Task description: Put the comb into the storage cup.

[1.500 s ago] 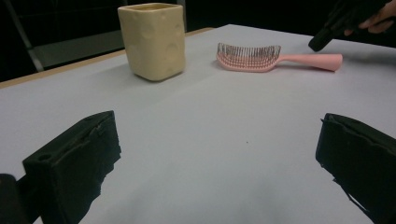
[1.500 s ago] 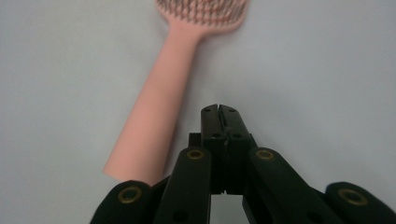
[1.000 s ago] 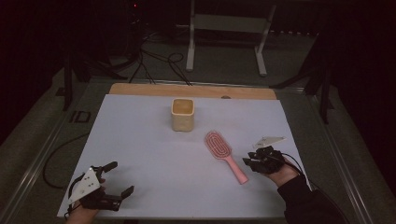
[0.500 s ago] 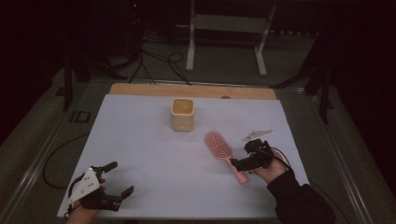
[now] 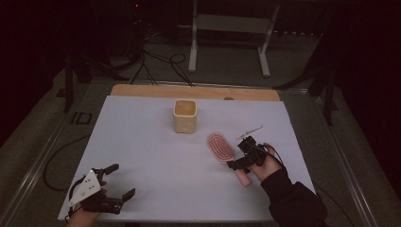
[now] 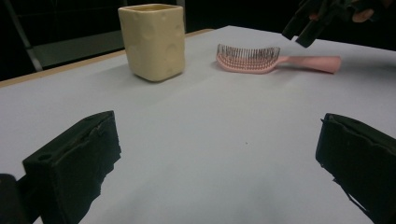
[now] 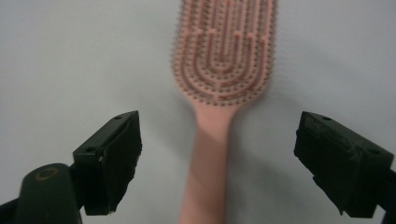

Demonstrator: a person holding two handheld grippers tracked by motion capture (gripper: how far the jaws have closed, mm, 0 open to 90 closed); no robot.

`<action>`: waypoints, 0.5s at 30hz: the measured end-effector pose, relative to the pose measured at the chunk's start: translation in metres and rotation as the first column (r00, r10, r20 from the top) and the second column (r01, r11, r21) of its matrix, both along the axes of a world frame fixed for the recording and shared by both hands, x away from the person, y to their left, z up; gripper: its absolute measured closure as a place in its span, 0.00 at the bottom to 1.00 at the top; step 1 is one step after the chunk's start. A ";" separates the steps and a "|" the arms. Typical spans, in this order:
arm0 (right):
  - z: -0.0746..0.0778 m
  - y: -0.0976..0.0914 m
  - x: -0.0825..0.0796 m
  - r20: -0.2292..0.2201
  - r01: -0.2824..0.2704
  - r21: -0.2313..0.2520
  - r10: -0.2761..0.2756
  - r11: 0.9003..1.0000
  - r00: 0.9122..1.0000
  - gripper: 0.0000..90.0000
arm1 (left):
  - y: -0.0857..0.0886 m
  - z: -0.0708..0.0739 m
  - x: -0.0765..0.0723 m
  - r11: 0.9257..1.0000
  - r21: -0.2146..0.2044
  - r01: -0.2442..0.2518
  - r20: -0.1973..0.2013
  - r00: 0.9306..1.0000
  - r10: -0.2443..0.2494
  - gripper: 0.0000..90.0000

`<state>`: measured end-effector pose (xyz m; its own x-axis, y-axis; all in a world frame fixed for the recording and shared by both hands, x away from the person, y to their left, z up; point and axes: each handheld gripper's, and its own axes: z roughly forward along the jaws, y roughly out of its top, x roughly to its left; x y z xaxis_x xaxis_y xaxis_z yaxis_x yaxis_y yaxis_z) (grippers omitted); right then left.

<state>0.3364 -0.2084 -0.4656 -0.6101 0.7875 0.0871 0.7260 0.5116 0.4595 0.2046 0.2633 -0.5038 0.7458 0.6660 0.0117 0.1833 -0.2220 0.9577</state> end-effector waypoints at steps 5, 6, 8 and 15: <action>-0.007 0.010 0.002 0.011 0.013 -0.052 -0.012 0.999 1.000 0.12 | 0.000 0.000 0.000 1.000 0.000 0.000 0.000 1.000 0.000 0.00; -0.008 0.012 0.002 0.012 0.022 -0.062 -0.021 0.998 1.000 0.11 | 0.000 0.000 0.000 1.000 -0.001 0.001 0.000 1.000 -0.001 0.00; -0.010 0.014 0.003 0.006 0.022 -0.077 -0.021 0.997 1.000 0.11 | 0.000 0.000 0.000 1.000 0.000 0.001 -0.002 1.000 -0.001 0.00; -0.017 0.021 0.006 -0.041 0.038 -0.137 -0.044 0.990 0.998 0.20 | 0.000 0.000 0.000 1.000 0.003 0.001 -0.001 1.000 -0.001 0.00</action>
<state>0.3425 -0.1873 -0.4821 -0.5747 0.8184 0.0032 0.7659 0.5364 0.3545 0.2042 0.2634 -0.5037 0.7465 0.6653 0.0130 0.1840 -0.2252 0.9568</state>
